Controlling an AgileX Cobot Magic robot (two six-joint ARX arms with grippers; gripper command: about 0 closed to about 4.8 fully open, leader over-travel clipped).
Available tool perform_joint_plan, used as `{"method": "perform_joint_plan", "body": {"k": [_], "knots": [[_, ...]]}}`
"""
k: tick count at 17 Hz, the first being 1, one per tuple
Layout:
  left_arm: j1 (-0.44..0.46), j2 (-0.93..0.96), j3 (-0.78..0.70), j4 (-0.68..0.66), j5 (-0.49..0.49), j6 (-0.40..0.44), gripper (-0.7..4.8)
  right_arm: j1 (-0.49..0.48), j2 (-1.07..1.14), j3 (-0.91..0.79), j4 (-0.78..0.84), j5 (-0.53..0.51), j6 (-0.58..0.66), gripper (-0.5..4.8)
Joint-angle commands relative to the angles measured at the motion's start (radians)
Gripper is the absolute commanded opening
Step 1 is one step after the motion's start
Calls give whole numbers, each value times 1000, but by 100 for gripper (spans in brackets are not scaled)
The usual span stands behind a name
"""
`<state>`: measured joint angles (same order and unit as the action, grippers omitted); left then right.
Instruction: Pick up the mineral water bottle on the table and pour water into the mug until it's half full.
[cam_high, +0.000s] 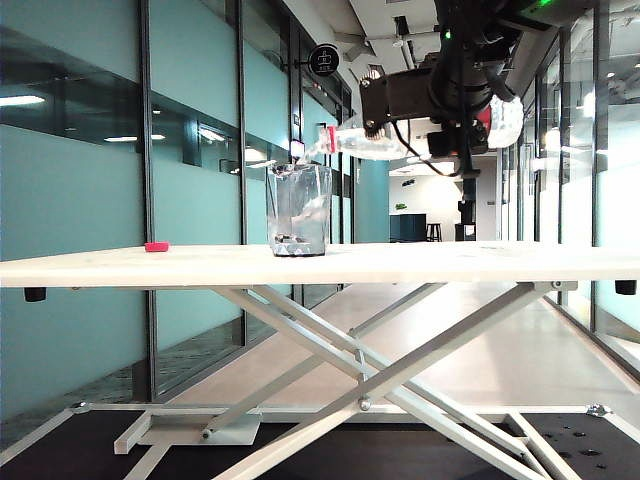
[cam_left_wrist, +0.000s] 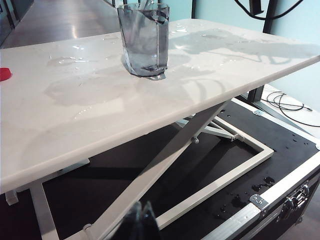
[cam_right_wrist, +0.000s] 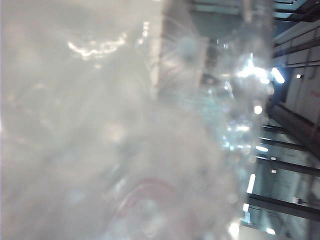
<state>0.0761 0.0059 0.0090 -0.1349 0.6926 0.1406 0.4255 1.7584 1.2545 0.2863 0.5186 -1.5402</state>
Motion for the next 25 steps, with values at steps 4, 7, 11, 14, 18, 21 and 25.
{"method": "perform_joint_plan", "body": {"k": [4, 7, 11, 14, 18, 21, 25], "knots": [[0, 1, 1, -6, 1, 6, -5, -1, -15, 9, -124, -189, 552, 230], [0, 1, 1, -6, 1, 5, -5, -39, -15, 4, -97, -380, 990, 230], [0, 1, 1, -6, 4, 5, -5, -148, -11, -134, 217, -646, 1345, 233], [0, 1, 1, -6, 4, 5, -5, -200, 39, -253, 504, -790, 1431, 233], [0, 1, 1, -6, 12, 2, -5, -221, 143, -341, 743, -856, 1493, 233], [0, 1, 1, -6, 11, 2, -5, -221, 150, -374, 762, -853, 1493, 360], [0, 1, 1, -6, 11, 2, -5, -226, 110, -436, 843, -851, 1522, 479]]}}
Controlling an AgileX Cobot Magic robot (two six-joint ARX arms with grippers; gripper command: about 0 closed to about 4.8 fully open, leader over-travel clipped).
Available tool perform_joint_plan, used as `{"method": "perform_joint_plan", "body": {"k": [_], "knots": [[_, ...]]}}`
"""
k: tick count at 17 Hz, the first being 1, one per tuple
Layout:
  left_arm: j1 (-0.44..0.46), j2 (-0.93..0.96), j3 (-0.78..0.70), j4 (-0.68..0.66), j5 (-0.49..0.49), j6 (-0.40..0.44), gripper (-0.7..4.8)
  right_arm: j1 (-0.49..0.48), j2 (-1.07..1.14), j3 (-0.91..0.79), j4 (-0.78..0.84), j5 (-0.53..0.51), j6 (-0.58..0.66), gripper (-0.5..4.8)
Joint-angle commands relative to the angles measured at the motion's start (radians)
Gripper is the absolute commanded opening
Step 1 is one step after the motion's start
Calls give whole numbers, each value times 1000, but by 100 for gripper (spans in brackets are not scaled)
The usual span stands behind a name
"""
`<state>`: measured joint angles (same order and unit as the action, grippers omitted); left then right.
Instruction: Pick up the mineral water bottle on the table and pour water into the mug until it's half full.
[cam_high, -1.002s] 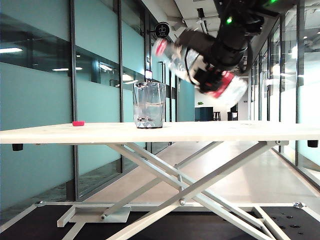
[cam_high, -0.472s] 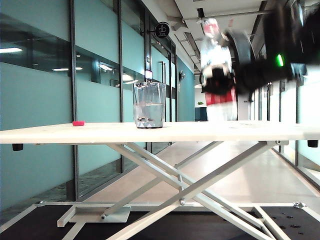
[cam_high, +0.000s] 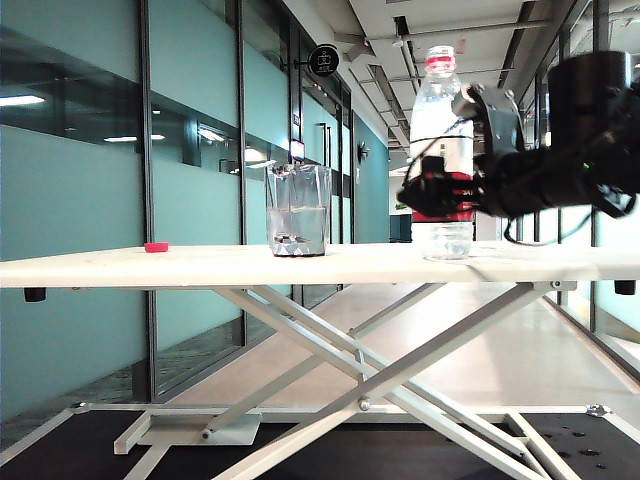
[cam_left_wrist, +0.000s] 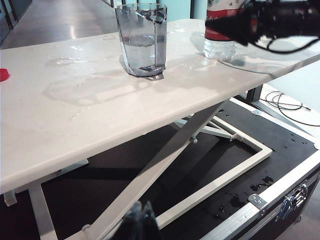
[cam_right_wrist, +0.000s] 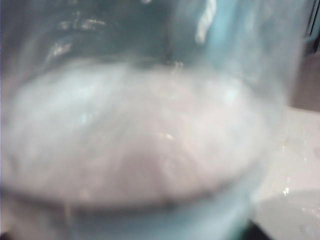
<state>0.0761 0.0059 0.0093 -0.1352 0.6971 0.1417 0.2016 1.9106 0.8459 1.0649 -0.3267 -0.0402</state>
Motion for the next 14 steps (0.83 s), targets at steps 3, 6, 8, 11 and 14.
{"method": "perform_joint_plan", "body": {"k": [3, 6, 8, 11, 14], "knots": [[0, 1, 1, -5, 5, 5, -5, -5, -135, -110, 62, -4, 19, 479], [0, 1, 1, -5, -16, 9, -5, -5, -298, -251, 57, 23, 18, 479], [0, 1, 1, 1, -111, 8, -5, -4, -439, -358, 35, 67, 18, 479], [1, 1, 1, 41, -375, 6, -5, -4, -778, -549, -149, 68, 18, 89], [1, -2, 1, 93, -438, -47, -5, -4, -1077, -665, -334, 64, 19, -6]]}}
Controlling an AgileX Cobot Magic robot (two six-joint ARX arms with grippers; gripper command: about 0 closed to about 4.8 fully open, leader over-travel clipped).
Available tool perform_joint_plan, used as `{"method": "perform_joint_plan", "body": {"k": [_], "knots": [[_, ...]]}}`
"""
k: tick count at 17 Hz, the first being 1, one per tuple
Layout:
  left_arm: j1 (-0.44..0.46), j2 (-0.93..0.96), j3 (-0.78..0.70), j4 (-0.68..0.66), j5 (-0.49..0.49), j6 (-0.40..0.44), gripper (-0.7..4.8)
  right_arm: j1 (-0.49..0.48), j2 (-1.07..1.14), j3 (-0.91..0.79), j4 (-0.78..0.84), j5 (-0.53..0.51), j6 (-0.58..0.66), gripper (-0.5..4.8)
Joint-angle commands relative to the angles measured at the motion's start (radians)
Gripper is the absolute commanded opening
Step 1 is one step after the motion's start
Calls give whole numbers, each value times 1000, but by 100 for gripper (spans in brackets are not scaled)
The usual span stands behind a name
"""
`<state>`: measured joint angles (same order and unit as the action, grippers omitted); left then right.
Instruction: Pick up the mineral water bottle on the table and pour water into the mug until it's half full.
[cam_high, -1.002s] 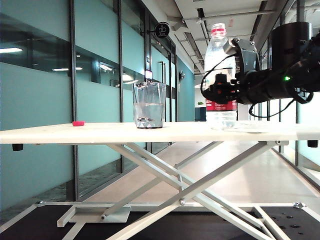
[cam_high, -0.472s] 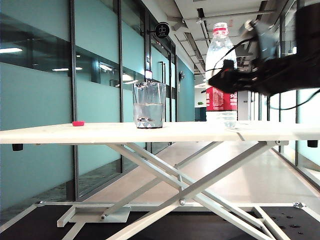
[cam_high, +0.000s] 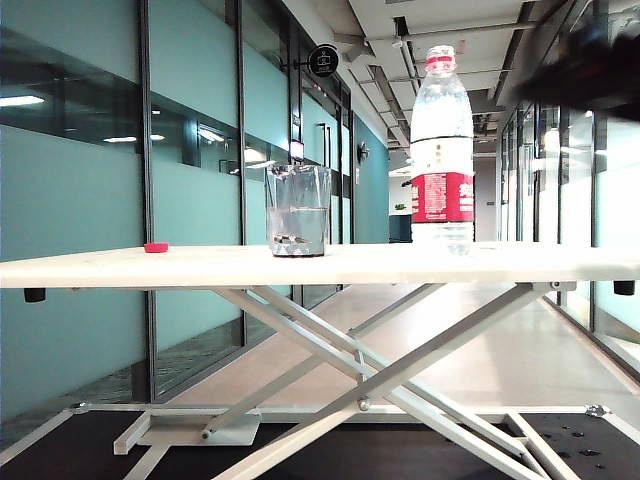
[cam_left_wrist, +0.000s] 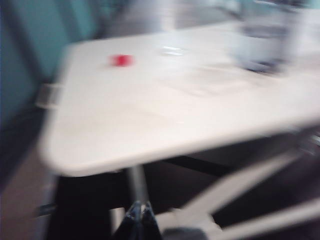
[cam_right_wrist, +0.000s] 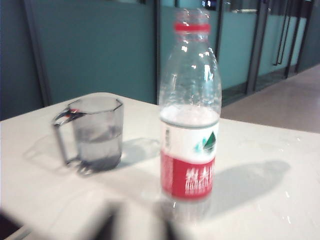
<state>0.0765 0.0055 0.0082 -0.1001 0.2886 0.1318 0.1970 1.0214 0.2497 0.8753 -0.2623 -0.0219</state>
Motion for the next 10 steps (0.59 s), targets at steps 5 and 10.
{"method": "perform_joint_plan", "body": {"k": [5, 10], "knots": [[1, -2, 2, 122, -47, -104, -5, 0, -718, -121, -694, 117, 10, -6], [3, -2, 2, 117, -80, -98, -5, 2, -1006, -124, -964, 350, -6, -6]]}}
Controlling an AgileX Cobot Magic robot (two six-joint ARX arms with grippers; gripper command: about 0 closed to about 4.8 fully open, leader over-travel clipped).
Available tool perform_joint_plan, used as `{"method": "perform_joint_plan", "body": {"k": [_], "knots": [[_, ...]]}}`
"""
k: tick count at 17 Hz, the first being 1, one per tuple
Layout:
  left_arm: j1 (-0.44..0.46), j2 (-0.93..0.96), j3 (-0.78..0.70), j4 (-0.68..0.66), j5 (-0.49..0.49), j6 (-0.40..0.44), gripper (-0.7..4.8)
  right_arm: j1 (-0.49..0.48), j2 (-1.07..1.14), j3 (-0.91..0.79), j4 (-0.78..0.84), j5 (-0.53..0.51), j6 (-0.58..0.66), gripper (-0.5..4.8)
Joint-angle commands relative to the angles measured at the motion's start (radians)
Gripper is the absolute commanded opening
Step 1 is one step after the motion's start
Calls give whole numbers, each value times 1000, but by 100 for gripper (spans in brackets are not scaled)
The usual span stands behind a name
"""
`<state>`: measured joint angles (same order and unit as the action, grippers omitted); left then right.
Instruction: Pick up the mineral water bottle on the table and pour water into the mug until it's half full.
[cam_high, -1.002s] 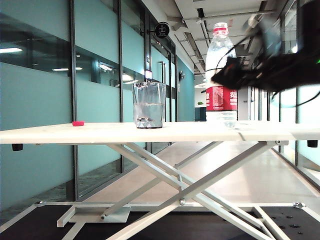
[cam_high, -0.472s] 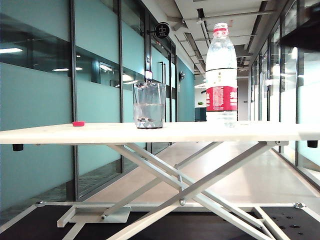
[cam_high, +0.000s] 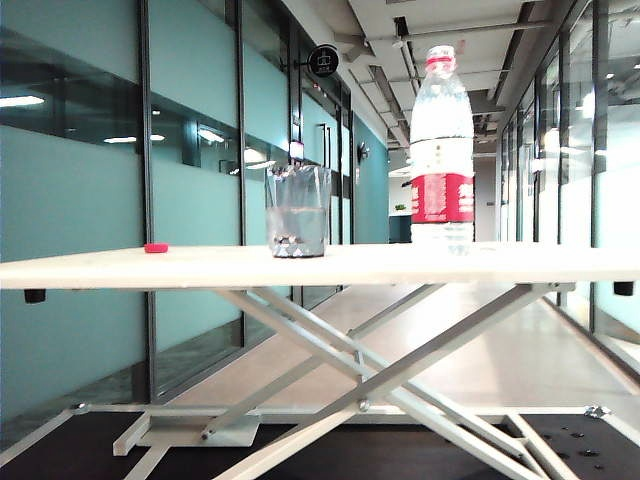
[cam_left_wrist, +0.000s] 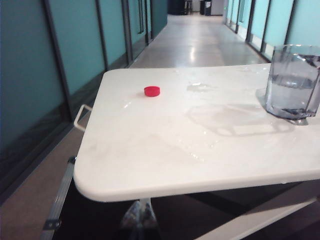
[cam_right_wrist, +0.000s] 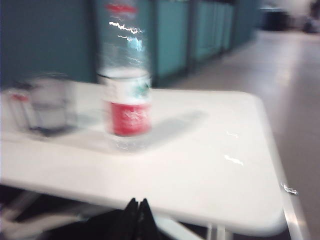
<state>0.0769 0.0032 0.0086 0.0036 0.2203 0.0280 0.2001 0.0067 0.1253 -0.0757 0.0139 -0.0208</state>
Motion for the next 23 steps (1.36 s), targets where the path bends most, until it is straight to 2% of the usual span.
{"method": "perform_joint_plan", "body": {"k": [1, 2, 3, 4, 6, 7, 11, 13, 23], "knots": [[2, 8, 2, 13, -39, 19, -5, -1, 8, -5, -6, 97, -7, -6], [2, 7, 2, 16, -129, 24, -5, -3, -9, -34, 43, 123, -10, -6], [2, 5, 2, 22, -156, 24, -5, -5, -7, -72, 119, 120, -10, -6], [2, 3, 2, 29, -156, 24, -5, -5, -7, -105, 183, 103, -10, -6], [1, 1, 2, 36, -153, 24, -5, -9, -6, -120, 185, 69, -18, -6], [1, 0, 2, 35, -153, 24, -5, -21, -7, -120, 189, 69, -63, -6], [0, 0, 2, 35, -153, 24, -5, -108, -7, -120, 204, 38, -64, -6], [0, 0, 2, 35, -153, 24, -5, -158, -7, -120, 209, -19, -58, -6], [0, 0, 2, 35, -153, 24, -5, -161, -7, -120, 206, -16, -58, -5]]}}
